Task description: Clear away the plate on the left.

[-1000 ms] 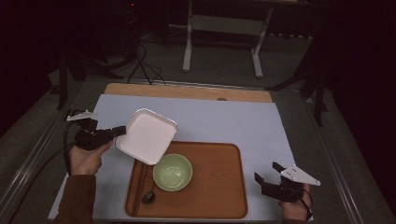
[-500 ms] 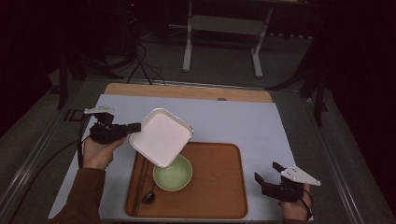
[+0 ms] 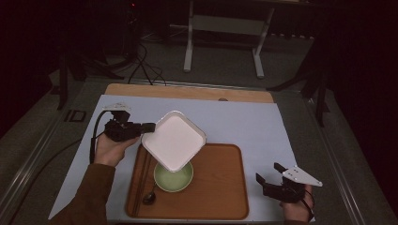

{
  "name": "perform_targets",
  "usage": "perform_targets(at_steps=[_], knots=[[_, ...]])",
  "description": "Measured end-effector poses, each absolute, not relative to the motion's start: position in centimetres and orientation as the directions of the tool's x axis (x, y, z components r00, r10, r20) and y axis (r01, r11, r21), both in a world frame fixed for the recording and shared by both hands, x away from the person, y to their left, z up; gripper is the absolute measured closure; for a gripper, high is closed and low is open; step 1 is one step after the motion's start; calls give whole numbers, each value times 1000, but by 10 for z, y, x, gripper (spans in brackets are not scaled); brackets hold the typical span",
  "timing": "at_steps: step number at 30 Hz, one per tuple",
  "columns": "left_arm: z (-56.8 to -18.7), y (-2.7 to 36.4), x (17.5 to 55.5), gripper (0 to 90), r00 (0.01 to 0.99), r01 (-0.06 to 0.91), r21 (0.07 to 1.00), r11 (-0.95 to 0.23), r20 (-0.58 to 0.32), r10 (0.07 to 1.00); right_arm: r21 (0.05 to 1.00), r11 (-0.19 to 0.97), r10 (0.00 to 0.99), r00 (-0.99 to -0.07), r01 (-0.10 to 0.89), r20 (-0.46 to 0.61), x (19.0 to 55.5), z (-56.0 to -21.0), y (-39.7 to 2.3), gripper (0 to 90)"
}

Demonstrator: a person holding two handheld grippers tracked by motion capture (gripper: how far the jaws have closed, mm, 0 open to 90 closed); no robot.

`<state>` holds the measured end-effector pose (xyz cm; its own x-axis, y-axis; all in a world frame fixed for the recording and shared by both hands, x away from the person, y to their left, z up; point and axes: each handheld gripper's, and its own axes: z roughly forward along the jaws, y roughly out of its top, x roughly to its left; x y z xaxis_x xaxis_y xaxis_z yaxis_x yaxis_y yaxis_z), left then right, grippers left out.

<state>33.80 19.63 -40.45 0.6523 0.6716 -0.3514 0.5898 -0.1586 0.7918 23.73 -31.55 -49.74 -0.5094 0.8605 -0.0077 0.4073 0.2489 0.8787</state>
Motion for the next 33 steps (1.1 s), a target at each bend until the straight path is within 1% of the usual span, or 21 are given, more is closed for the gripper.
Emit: perform_targets(at_steps=[14,17,24,27,28,33], knots=[[-401,154,347,887,733,554,776,-301,-284,618,879,248,860,-510,407,-7,237,-497,-316,168],[-404,141,350,887,758,545,764,-346,-273,592,884,243,864,-504,400,-9,237,-497,-316,168],[-410,121,353,887,790,529,746,-406,-258,556,886,239,866,-500,398,-9,237,-496,-317,168],[-410,120,353,887,795,524,745,-413,-254,550,886,238,866,-499,397,-9,237,-496,-317,168],[-412,114,354,887,809,512,741,-435,-246,533,887,234,869,-495,397,-7,237,-496,-318,168],[-413,109,356,887,822,500,742,-447,-244,514,889,232,870,-493,395,-8,237,-496,-318,168]])
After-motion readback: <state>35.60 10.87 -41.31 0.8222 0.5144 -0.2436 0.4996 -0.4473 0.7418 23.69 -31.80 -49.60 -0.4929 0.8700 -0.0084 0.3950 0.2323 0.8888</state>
